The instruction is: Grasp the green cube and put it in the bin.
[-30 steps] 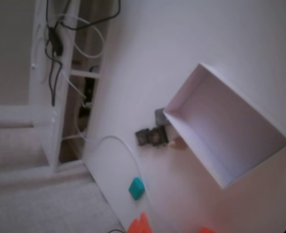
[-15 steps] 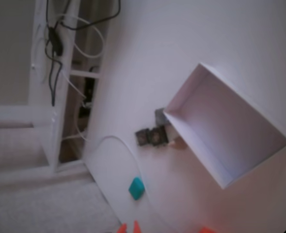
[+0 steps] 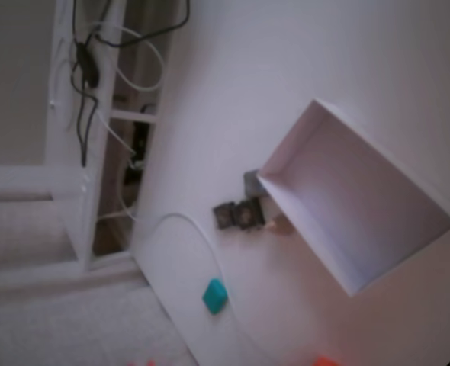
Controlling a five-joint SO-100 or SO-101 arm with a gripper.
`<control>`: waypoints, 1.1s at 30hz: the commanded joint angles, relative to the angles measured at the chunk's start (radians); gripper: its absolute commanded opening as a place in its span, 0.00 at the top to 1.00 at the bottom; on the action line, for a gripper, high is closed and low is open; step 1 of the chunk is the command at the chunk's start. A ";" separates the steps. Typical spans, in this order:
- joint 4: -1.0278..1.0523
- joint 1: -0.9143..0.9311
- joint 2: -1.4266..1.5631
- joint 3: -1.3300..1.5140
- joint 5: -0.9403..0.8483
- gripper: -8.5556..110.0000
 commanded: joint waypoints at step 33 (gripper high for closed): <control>-0.101 0.117 -1.078 -0.132 0.270 0.45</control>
